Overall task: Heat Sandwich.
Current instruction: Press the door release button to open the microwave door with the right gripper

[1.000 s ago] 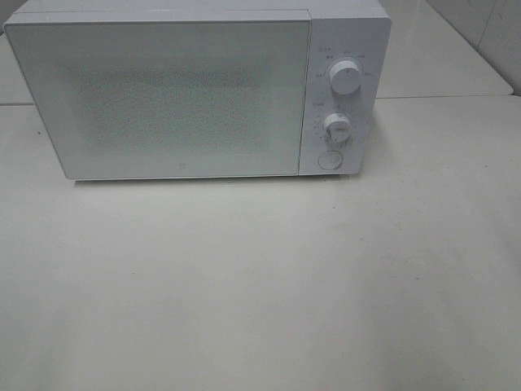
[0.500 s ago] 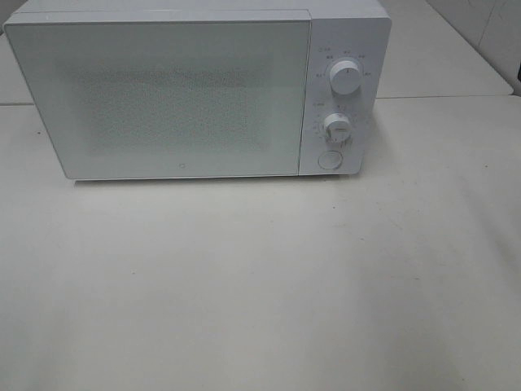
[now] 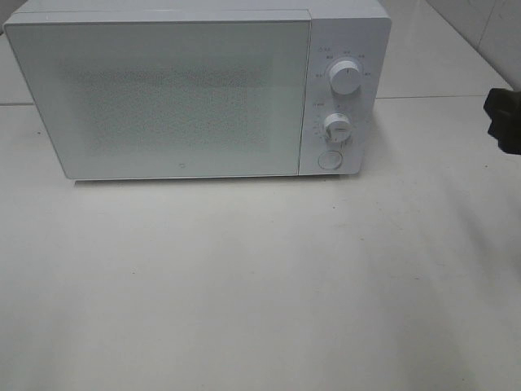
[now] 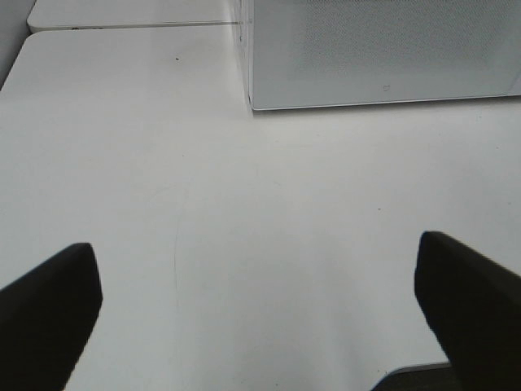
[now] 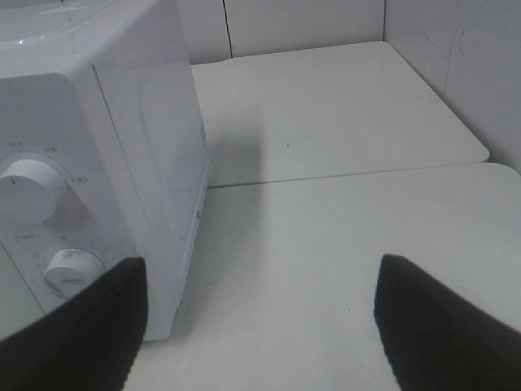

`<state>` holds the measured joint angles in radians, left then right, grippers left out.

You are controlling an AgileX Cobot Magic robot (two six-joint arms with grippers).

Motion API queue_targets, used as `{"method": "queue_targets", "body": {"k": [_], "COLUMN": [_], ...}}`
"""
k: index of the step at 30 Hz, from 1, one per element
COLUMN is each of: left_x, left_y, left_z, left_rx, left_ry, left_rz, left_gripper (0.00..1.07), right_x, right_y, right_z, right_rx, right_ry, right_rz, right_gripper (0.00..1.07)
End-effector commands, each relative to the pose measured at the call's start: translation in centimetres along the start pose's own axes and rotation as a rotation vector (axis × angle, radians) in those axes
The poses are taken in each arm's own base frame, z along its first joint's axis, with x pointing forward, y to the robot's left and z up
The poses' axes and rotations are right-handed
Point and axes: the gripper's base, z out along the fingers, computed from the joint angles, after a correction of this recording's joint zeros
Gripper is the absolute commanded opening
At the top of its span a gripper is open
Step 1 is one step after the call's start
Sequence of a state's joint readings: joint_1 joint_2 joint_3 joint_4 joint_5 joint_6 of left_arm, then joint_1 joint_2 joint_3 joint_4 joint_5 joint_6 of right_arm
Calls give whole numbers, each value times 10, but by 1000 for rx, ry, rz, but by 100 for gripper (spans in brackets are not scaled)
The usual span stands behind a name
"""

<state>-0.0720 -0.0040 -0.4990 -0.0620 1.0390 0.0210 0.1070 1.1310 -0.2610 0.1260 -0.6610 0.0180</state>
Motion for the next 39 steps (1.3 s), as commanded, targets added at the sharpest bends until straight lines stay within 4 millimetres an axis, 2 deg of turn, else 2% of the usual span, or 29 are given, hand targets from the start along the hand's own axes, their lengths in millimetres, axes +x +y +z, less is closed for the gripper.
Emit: {"method": "queue_targets", "body": {"k": [1, 11, 15, 20, 28, 39], "left_x": [2, 2, 2, 2, 2, 2], "left_y": [-1, -1, -1, -1, -1, -1], "left_z": [-2, -2, -2, -2, -2, -2], "left_rx": [5, 5, 5, 5, 5, 5], "left_ry": [-22, -22, -22, -22, -22, -22], "left_rz": [-10, -10, -10, -10, -10, -10], "left_gripper": [101, 101, 101, 101, 101, 101], "right_x": [8, 30, 47, 54, 78, 88], "right_y": [7, 30, 46, 52, 75, 98], "right_z": [1, 14, 19, 21, 21, 26], "right_rx": [1, -31, -44, -44, -55, -88], "right_ry": [-30, 1, 23, 29, 71, 90], "right_rz": [-6, -72, -77, -83, -122, -150], "right_gripper": [75, 75, 75, 75, 75, 75]}}
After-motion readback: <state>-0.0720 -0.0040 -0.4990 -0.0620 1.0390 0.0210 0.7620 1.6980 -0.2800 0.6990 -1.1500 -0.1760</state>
